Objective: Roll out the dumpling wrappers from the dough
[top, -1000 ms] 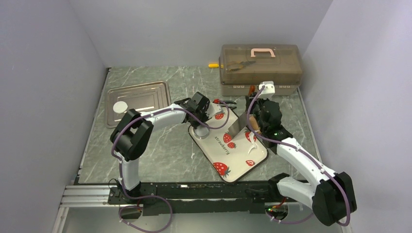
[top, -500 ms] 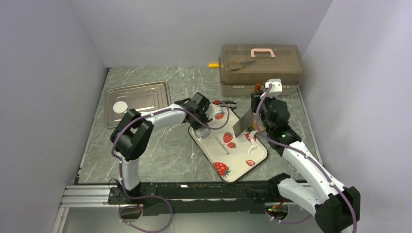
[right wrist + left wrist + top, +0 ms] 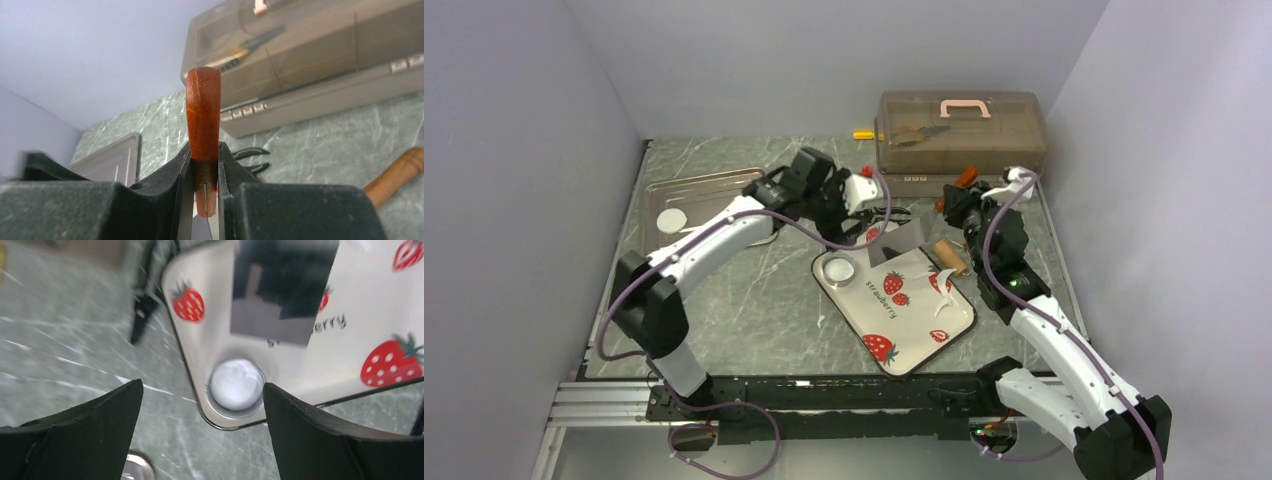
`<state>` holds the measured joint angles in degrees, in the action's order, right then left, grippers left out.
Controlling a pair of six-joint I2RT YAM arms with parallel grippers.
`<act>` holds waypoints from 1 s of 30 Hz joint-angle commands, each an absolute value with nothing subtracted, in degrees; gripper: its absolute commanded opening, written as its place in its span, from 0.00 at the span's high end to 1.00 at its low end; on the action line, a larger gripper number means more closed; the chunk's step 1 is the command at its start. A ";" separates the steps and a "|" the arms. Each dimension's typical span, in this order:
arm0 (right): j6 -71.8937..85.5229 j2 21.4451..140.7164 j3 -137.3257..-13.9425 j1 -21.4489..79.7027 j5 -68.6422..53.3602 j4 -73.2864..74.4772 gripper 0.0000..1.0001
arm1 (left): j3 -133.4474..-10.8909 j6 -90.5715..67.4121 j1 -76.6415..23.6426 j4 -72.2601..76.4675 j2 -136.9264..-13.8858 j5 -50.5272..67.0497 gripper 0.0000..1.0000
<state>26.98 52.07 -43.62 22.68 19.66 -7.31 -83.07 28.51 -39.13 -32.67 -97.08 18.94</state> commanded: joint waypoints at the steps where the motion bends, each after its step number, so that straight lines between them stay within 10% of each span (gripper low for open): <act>1: 39.12 49.47 -35.19 22.61 22.90 -14.19 1.00 | -89.92 28.99 -38.22 -36.98 -94.42 26.98 0.06; 21: 45.92 29.52 -4.79 21.20 24.04 -19.06 0.98 | -79.25 22.64 -35.98 -32.58 -98.48 20.77 0.11; 30: 45.11 25.87 -19.08 21.14 29.33 15.11 0.26 | -79.73 22.86 -35.94 -32.80 -99.77 21.29 0.11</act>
<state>45.17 26.55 -11.05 21.15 23.53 -0.08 -77.17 23.20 -35.88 -33.54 -98.67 20.64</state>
